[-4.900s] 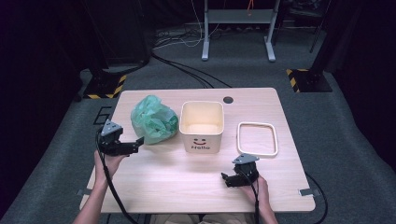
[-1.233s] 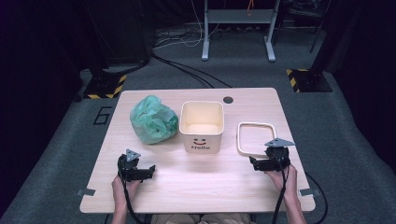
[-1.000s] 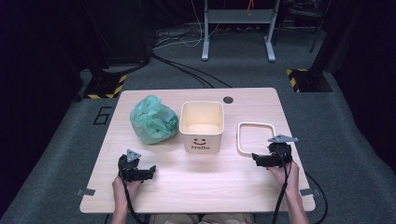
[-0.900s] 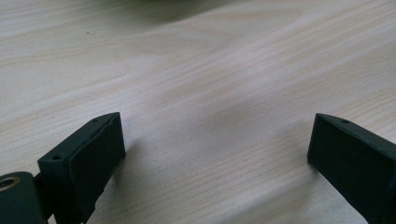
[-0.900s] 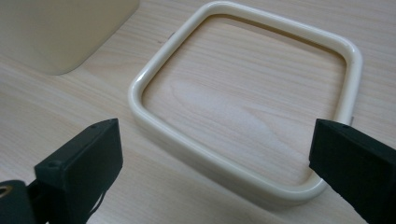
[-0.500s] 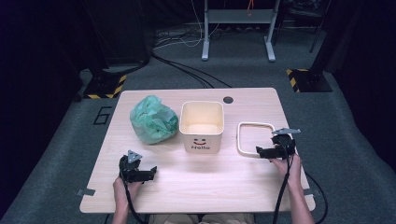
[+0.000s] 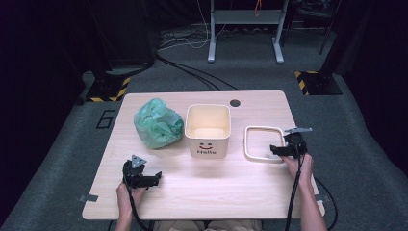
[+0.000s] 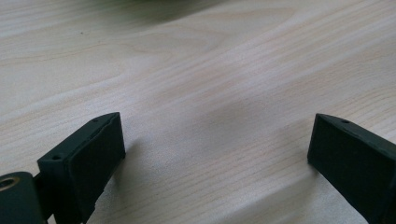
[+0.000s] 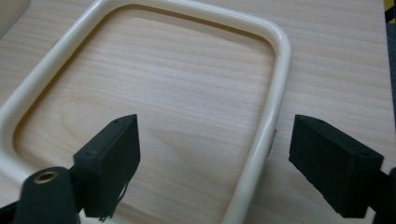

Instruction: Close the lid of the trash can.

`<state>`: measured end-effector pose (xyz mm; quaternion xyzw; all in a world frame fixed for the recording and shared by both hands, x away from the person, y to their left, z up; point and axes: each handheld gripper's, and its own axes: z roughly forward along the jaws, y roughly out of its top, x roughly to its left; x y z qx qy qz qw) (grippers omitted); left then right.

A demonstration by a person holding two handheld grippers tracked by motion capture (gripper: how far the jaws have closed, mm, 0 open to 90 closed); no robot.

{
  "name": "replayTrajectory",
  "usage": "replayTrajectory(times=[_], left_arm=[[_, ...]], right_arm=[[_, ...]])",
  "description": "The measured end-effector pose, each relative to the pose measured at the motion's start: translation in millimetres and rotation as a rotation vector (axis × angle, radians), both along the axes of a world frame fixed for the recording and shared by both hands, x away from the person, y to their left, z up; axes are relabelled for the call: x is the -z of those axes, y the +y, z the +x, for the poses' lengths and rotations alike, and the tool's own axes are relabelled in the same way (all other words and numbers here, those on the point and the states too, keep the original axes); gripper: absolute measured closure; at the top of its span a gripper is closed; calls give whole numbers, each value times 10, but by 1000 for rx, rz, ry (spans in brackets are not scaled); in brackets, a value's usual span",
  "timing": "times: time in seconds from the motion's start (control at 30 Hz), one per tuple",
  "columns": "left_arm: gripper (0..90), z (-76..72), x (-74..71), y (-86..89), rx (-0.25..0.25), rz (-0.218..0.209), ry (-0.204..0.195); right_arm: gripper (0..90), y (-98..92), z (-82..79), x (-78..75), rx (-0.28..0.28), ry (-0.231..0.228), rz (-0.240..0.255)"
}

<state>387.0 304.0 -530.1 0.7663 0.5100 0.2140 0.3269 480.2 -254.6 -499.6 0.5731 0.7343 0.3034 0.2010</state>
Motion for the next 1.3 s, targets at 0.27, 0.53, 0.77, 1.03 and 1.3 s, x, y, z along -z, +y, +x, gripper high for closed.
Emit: replayTrajectory(times=[0.27, 0.53, 0.77, 1.03, 1.3], left_arm=[[37, 0, 0, 0, -1, 0, 1], [37, 1, 0, 2, -5, 1, 0], [38, 2, -1, 4, -7, 2, -1], [38, 4, -1, 5, -18, 2, -1], [38, 4, -2, 4, -19, 2, -1]], right_arm=[[412, -72, 88, 79, 63, 18, -25], [572, -63, 113, 107, 109, 5, -46], [744, -28, 124, 107, 148, -15, -78], [806, -36, 175, 106, 196, -9, -56], [808, -76, 174, 74, 223, -5, -17]])
